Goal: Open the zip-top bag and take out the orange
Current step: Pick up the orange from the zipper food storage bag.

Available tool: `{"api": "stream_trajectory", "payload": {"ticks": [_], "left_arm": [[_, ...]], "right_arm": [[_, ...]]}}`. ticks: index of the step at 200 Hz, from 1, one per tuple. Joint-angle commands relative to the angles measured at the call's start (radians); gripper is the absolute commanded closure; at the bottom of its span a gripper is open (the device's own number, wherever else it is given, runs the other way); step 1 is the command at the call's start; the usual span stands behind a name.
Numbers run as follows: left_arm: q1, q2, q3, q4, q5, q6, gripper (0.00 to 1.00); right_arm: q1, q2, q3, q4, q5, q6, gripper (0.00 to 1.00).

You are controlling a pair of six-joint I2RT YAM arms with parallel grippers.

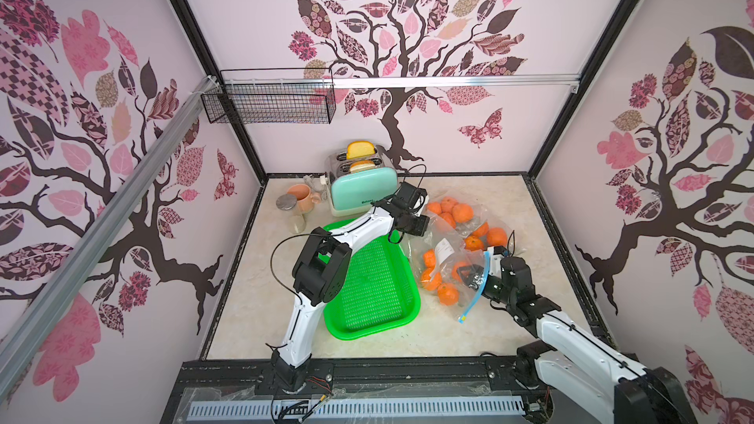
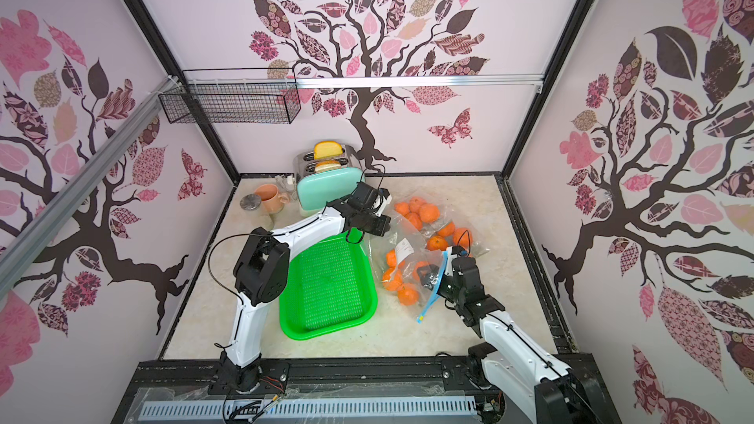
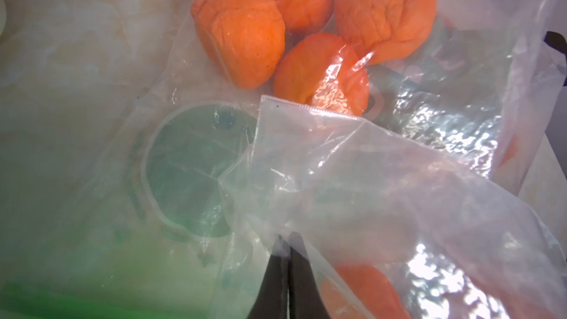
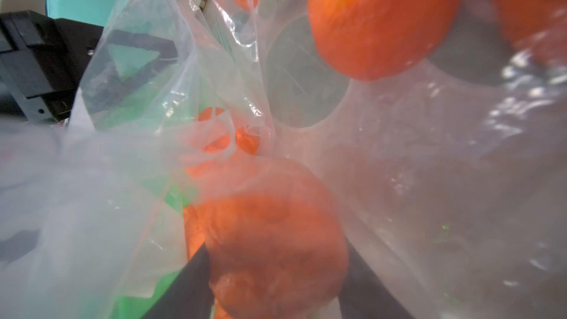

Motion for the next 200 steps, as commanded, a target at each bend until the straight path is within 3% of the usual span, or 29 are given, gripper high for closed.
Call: {"api": "stream_trajectory", "payload": {"ticks": [1,55,84,111,179,200], "left_arm": [[0.003,0.042,0.079,-0.007,-0.002,0.009,1.0],[-0.021,0.159,0.29,-0.074,0.015,0.181,1.0],[-0.012,0.186,0.304,-0.054,-0.05,0.287,1.0],[-0.008,0.2,0.305,-0.019,-0.027,0.36,1.0],[-0.011,0.25,0.371,-0.009,-0.068,0.418,1.0],[-0.011,0.245,0.371,-0.008,-0.088,0.417,0.99]], "right_arm": [[0.005,-0.052,0.011,-0.094,0.068,-0.005,0.45],[0.005,-0.049,0.028,-0.135,-0.017,-0.014,0.46],[0.005,-0.087,0.075,-0.28,0.059,-0.058,0.46],[0.005,-0.163,0.079,-0.349,0.116,-0.071,0.46],[0.005,-0.234,0.151,-0.551,0.026,-0.015,0.47],[0.005,-0.281,0.195,-0.639,0.055,-0.018,0.48]]}}
